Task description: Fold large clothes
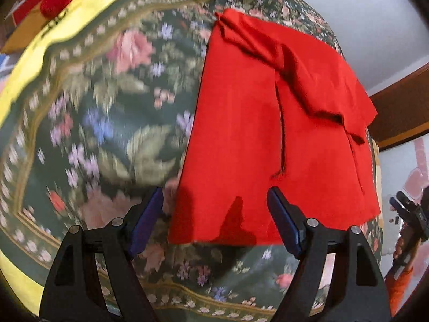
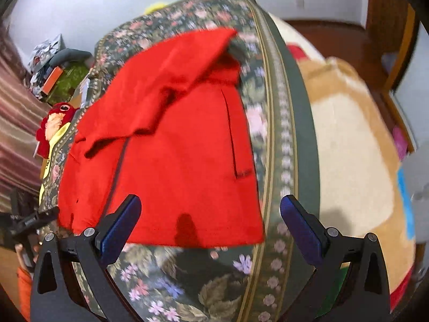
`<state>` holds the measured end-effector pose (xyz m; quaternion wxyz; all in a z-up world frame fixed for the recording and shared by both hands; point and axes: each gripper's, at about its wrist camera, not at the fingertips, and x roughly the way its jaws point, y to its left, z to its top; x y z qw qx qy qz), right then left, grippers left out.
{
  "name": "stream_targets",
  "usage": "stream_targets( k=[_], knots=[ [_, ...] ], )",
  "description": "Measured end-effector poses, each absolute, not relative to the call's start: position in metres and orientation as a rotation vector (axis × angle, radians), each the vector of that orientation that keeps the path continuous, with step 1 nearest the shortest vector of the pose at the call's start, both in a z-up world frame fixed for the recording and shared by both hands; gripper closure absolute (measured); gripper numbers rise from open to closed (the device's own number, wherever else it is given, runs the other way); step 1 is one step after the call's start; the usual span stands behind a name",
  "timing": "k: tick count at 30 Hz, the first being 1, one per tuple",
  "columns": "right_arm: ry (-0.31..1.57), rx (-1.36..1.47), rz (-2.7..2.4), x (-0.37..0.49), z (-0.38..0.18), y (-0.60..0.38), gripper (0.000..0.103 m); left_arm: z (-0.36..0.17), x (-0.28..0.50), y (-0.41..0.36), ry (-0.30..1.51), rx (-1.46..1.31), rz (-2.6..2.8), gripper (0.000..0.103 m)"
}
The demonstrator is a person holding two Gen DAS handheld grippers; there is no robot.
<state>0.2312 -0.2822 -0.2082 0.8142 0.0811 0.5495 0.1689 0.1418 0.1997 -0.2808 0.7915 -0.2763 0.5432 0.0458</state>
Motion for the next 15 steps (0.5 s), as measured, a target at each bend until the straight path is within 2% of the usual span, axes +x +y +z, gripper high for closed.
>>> stream_targets(
  k=[7, 9, 10, 12, 13, 14, 15],
  knots=[
    [1.258, 0.261, 0.396, 0.238, -0.231, -0.290, 0.001, -0.296, 0.134, 0.186, 1.145, -0.528, 0.143, 0.024],
    [1.279, 0.291, 0.419, 0.243, -0.239, -0.289, 0.019, -0.297, 0.137, 0.181, 1.155, -0.493, 0.162, 0.024],
    [1.287, 0.300, 0.430, 0.245, -0.243, -0.289, 0.021, -0.298, 0.140, 0.179, 1.154, -0.479, 0.159, 0.024],
    [1.289, 0.299, 0.418, 0.251, -0.249, -0.288, 0.022, -0.294, 0.140, 0.173, 1.139, -0.461, 0.109, 0.039],
    [1.281, 0.283, 0.394, 0.254, -0.249, -0.287, 0.023, -0.294, 0.143, 0.170, 1.149, -0.464, 0.079, 0.056],
    [1.273, 0.268, 0.385, 0.256, -0.249, -0.286, 0.024, -0.297, 0.146, 0.166, 1.174, -0.474, 0.049, 0.068],
    [1.265, 0.247, 0.380, 0.257, -0.249, -0.285, 0.024, -0.302, 0.149, 0.166, 1.195, -0.486, 0.044, 0.069]
  ],
)
